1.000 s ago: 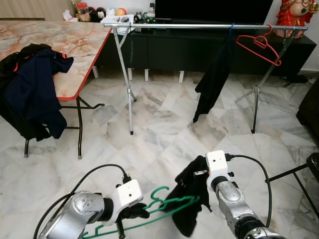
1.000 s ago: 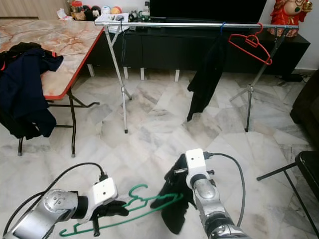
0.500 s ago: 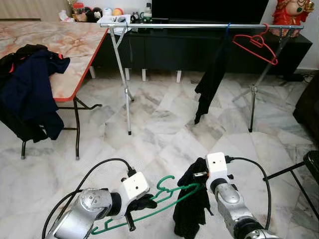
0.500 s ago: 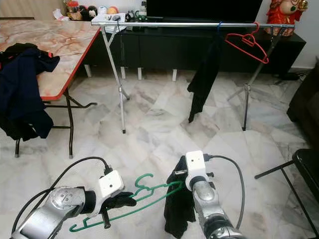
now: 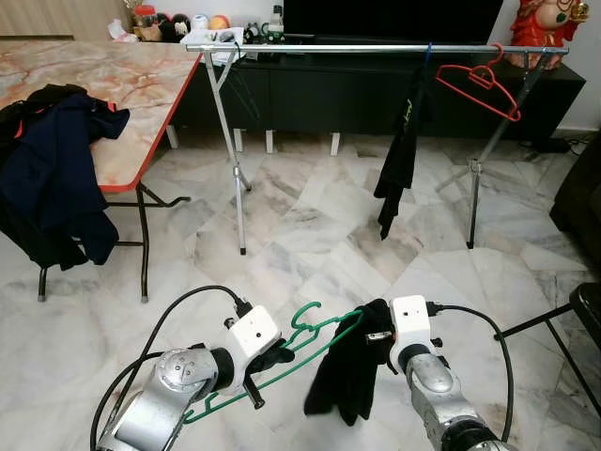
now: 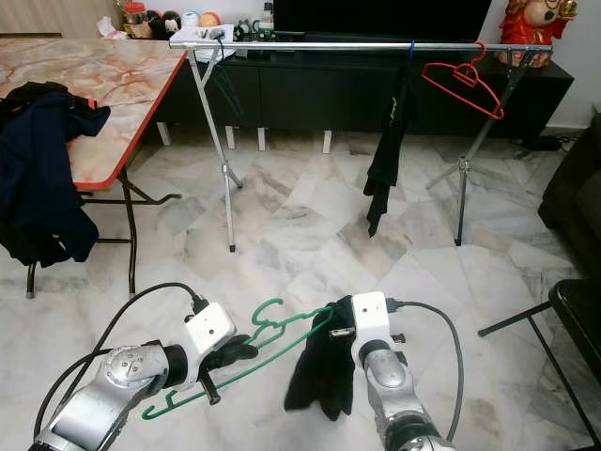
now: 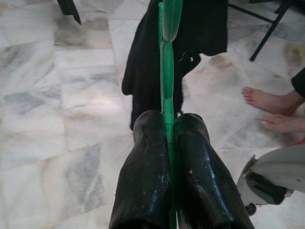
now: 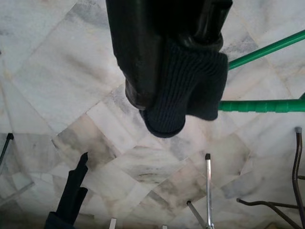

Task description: Hang hanger

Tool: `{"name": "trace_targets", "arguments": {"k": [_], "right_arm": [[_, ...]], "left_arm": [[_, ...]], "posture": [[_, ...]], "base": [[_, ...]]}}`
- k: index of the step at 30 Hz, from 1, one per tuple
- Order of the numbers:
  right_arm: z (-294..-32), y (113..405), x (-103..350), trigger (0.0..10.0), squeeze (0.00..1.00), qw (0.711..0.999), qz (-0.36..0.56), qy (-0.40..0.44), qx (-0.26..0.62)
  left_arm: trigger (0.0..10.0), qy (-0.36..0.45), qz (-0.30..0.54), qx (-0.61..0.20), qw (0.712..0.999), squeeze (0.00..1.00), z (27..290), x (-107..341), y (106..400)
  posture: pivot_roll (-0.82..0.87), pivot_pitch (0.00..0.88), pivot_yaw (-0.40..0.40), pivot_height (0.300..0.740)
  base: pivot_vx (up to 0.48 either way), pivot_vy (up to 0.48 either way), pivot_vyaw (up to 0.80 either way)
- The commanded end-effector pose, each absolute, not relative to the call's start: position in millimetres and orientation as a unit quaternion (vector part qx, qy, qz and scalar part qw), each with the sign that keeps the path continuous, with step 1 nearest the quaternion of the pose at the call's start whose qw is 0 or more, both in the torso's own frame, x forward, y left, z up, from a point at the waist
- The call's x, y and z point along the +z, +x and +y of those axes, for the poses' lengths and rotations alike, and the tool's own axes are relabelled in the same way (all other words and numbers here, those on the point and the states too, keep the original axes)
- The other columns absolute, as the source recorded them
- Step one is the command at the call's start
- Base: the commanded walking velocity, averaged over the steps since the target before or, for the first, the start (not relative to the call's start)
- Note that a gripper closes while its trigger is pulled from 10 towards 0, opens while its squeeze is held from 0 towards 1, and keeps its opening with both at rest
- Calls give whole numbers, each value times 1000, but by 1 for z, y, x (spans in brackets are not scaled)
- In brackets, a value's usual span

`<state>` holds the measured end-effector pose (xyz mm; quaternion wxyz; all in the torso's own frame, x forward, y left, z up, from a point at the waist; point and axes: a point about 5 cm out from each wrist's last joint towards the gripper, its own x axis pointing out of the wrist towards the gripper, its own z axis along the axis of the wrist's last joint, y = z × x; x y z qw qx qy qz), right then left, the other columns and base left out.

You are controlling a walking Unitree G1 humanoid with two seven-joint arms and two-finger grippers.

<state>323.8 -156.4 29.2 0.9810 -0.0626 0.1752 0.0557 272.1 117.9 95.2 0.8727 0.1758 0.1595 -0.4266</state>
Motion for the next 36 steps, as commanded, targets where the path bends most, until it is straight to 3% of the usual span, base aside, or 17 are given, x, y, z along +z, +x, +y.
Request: {"name": "trace_targets", "arguments": {"k": [1, 5, 15, 23, 32, 36], "right_arm": [[-158, 325, 31, 10000, 0, 983, 168, -47, 48], [-160, 328, 36, 10000, 0, 985, 161, -42, 43], [-162, 335, 45, 10000, 0, 989, 146, -5, 28], [-161, 332, 40, 10000, 0, 988, 153, 2, 30], [-161, 332, 40, 10000, 0, 988, 154, 14, 24], [-160, 332, 40, 10000, 0, 987, 155, 17, 26]], "left_arm": [[10000, 159, 156, -442, 869, 0, 116, 98, 268], [10000, 166, 167, -453, 860, 0, 116, 95, 264], [10000, 155, 149, -441, 871, 0, 111, 99, 270], [10000, 137, 155, -471, 857, 0, 102, 100, 263], [10000, 175, 188, -478, 840, 0, 108, 92, 259], [10000, 189, 184, -452, 852, 0, 109, 91, 265]], "posture": [[67, 106, -26, 740], [72, 101, -25, 740], [71, 100, -25, 740], [74, 104, -24, 740], [77, 108, -24, 740], [76, 107, -24, 740]], "base": [[0, 0, 0], [0, 0, 0], [0, 0, 0], [0, 0, 0], [0, 0, 0], [0, 0, 0]]}}
